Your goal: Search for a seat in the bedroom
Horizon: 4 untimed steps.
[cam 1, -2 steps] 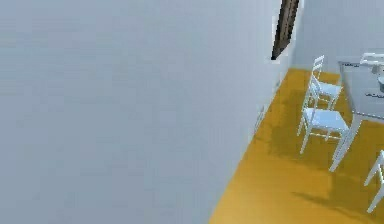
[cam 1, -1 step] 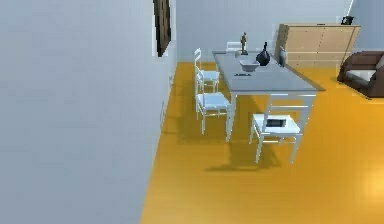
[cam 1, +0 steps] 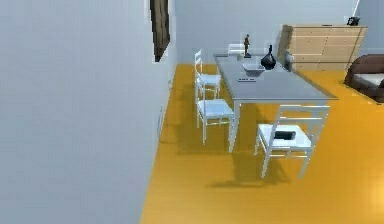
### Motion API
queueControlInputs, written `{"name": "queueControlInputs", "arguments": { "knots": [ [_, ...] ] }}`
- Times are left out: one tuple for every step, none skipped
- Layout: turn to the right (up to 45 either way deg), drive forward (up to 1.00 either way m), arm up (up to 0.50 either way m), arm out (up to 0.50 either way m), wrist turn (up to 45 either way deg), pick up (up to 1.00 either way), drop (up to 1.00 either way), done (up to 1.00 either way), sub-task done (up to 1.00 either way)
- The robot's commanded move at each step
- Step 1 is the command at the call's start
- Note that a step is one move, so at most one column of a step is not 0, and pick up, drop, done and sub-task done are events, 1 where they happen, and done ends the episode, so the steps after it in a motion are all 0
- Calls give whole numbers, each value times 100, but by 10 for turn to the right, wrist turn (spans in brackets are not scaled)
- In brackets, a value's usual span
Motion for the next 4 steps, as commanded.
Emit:
{"name": "queueControlInputs", "arguments": {
  "knots": [
    [450,0,0,0,0,0,0,0,0],
    [420,0,0,0,0,0,0,0,0],
    [0,5,0,0,0,0,0,0,0],
    [-450,0,0,0,0,0,0,0,0]
  ]
}}
